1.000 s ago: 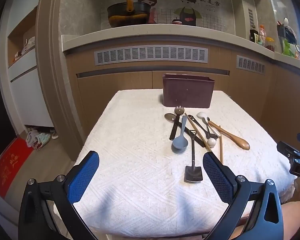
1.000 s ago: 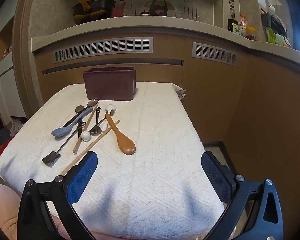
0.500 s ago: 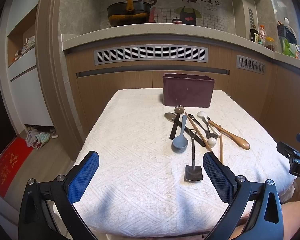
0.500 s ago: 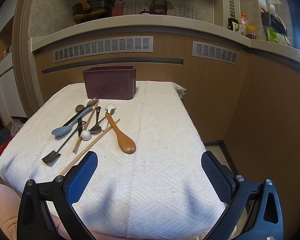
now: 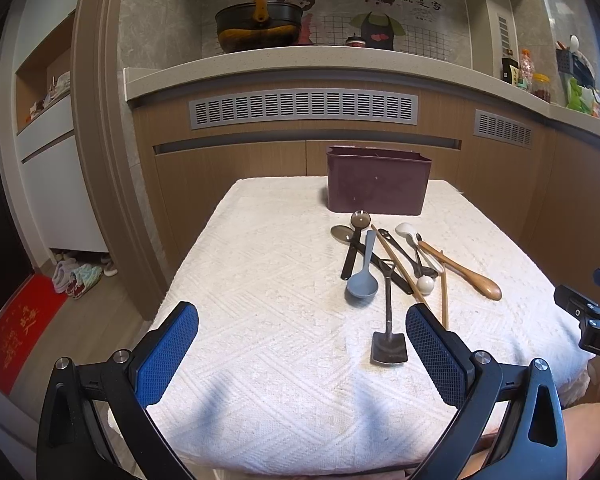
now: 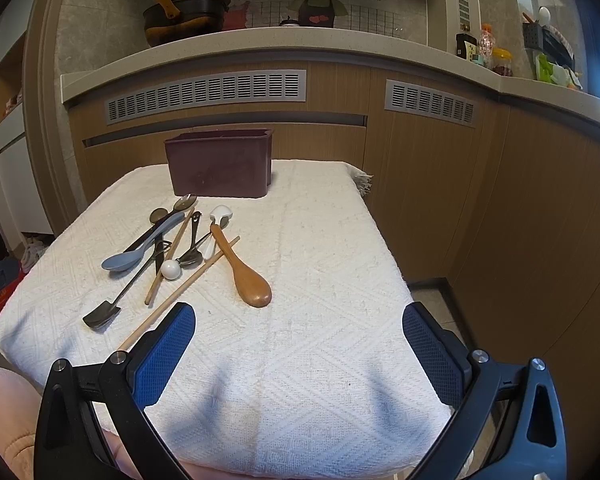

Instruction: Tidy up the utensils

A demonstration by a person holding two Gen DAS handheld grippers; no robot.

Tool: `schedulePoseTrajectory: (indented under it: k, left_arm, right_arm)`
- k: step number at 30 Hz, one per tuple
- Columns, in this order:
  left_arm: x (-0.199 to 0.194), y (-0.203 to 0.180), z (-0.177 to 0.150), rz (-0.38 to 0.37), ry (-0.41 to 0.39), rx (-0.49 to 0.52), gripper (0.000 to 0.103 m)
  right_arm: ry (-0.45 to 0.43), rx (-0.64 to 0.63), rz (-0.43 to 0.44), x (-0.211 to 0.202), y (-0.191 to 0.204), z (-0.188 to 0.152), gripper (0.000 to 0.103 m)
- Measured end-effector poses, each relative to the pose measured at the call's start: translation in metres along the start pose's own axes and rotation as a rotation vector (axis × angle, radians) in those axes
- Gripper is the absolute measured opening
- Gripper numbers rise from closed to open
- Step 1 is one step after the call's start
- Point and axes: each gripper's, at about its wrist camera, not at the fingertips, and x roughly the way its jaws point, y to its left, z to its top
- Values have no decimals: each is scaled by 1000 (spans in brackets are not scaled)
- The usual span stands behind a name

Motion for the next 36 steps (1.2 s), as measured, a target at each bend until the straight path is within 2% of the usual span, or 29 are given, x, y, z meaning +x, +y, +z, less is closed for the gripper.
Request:
schedulePoseTrajectory:
  k: [36]
  left_arm:
    - [0,3,0,0,5,3,103]
  right_arm:
    - [15,4,-2,4,-1,-2,103]
